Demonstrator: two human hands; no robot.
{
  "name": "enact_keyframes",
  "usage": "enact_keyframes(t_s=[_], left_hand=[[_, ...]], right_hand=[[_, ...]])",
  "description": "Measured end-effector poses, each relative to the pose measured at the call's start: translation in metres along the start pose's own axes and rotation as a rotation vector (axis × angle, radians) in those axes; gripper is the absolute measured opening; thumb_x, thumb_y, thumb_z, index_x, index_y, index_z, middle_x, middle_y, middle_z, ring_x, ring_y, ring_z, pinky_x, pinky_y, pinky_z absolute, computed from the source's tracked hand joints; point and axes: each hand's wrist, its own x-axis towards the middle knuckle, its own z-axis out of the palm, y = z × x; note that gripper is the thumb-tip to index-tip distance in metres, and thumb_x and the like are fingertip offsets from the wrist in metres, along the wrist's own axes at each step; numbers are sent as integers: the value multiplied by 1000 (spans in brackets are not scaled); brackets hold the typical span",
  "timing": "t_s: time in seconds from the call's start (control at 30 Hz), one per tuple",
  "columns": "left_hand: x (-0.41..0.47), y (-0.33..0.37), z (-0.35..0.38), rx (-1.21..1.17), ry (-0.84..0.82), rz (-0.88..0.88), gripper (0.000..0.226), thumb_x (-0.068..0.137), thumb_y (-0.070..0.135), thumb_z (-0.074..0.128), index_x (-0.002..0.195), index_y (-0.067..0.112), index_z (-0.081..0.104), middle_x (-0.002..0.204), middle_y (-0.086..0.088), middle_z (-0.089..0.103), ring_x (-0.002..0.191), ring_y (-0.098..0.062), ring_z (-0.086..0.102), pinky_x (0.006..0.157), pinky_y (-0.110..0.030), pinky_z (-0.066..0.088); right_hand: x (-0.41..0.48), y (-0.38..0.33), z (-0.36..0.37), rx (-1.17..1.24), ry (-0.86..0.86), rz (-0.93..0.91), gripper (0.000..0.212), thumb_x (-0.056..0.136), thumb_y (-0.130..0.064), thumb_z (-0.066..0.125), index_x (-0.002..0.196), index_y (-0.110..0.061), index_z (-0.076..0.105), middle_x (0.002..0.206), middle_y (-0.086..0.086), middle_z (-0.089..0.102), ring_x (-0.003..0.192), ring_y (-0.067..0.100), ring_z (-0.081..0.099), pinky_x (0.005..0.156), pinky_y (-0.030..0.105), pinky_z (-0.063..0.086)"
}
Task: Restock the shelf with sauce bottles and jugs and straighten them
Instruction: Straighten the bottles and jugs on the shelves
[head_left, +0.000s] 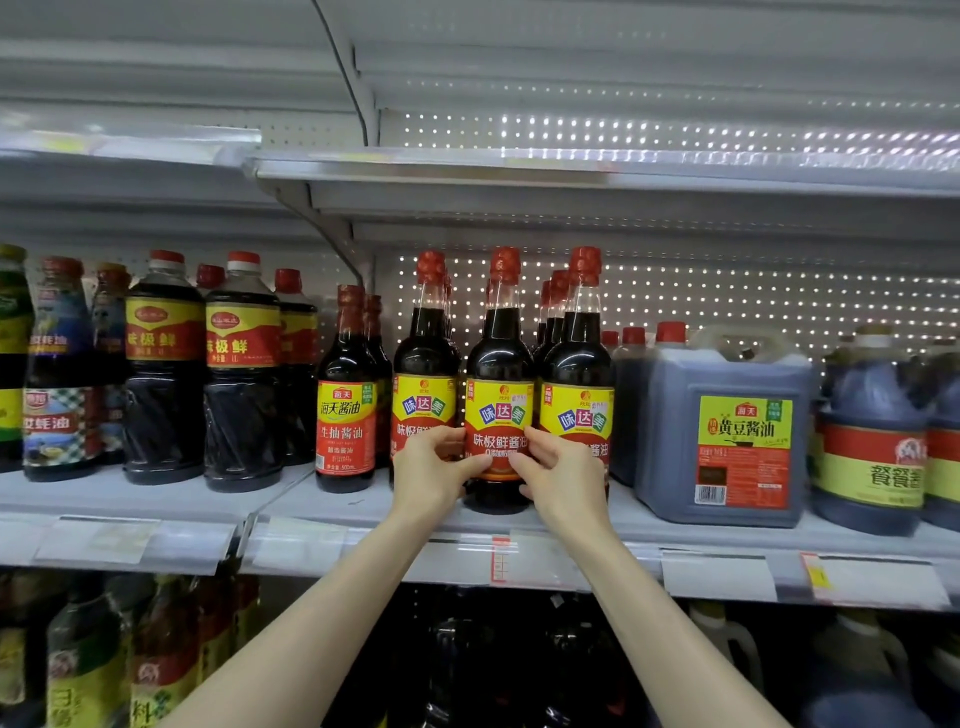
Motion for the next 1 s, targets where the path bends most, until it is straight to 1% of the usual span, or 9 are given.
enact_keyframes(t_s=[0.17,0.23,0.33,0.4,0.5,0.7,0.83,0.93,1.0], left_hand=[[5,-3,-1,6,-20,5,53,77,14,78,126,6,59,113,-9,67,100,-23,64,67,-29,58],[8,-3,-1,13,-23,5,52,76,14,79,124,6,60,111,-9,67,101,-24,64,68,-31,59],[10,-3,0,36,-21,2,51,75,17,81,121,8,62,109,-8,69,100,-23,65,78,-41,59],[12,-4,0,50,-20,5,51,74,20,82,120,9,62,107,-7,70,99,-22,65,83,-45,57],[12,-7,1,46,-20,6,52,74,20,81,121,8,61,107,-7,69,99,-22,65,81,-43,58],[14,-8,3,53,-27,29,51,75,21,81,121,9,62,109,-6,68,101,-21,64,86,-46,56],[12,-8,2,13,-43,8,47,85,20,72,128,11,58,116,-8,67,105,-22,63,89,-45,55],[8,-4,0,-71,-83,-10,42,93,29,61,134,21,54,120,-5,63,109,-19,60,90,-43,55],[2,-1,0,-146,-156,-29,42,96,33,54,138,28,49,122,-1,60,111,-16,58,88,-36,54]], right_hand=[[2,-3,-1,13,-31,24,52,94,-12,60,142,-10,44,138,9,54,126,20,52,98,41,51],[3,-4,0,12,-35,26,51,95,-13,59,143,-9,43,138,9,54,121,18,55,95,38,53],[5,-5,1,11,-39,28,50,96,-14,57,144,-8,41,139,10,53,102,10,55,91,34,54],[5,-5,2,7,-43,38,50,97,-15,56,144,-8,41,140,10,52,109,13,56,96,37,52],[5,-5,5,-18,-49,46,50,98,-16,54,145,-9,40,140,10,52,126,22,51,102,43,48],[2,-7,9,-69,-57,43,50,100,-23,50,147,-14,37,139,6,52,126,21,50,103,42,47],[-2,-7,4,-11,-71,75,47,101,-32,46,145,-19,41,138,0,51,125,17,49,104,41,46],[-5,-9,1,72,-102,118,48,100,-40,43,145,-23,42,126,-9,52,124,16,48,105,42,45],[-6,-9,0,133,-117,144,46,100,-45,41,142,-26,45,114,-16,53,115,11,51,105,42,45]])
